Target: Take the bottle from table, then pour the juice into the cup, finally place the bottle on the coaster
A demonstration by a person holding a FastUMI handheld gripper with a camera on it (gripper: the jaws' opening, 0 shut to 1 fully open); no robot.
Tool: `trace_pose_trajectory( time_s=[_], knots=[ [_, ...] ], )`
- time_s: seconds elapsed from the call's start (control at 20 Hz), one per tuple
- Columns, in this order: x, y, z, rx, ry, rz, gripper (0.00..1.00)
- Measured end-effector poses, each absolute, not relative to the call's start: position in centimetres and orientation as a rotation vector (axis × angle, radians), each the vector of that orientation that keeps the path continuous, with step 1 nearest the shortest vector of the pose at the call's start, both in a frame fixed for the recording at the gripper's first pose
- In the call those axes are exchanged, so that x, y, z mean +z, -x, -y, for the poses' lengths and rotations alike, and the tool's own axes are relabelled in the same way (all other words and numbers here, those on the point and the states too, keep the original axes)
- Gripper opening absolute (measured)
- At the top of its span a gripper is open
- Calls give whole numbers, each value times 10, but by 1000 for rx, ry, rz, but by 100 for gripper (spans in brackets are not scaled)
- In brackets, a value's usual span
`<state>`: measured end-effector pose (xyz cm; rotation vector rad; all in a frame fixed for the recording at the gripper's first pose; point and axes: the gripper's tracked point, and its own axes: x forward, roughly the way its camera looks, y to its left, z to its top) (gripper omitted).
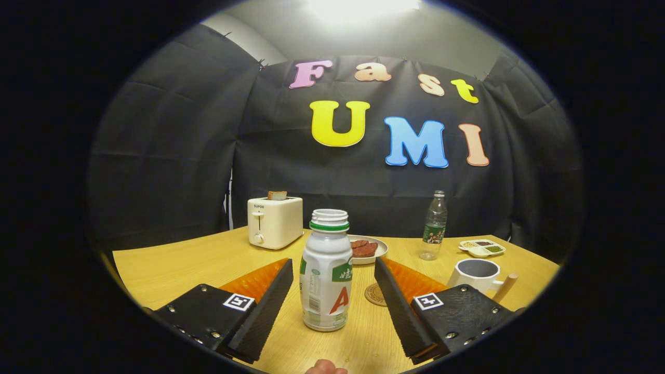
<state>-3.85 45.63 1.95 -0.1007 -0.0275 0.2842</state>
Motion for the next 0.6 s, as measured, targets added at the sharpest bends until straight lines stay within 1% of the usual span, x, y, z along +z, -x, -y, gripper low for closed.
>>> trace_pose_trajectory(
  time_s=[0.6],
  knots=[
    [4, 10, -475, 300, 87, 15, 96]
  ],
)
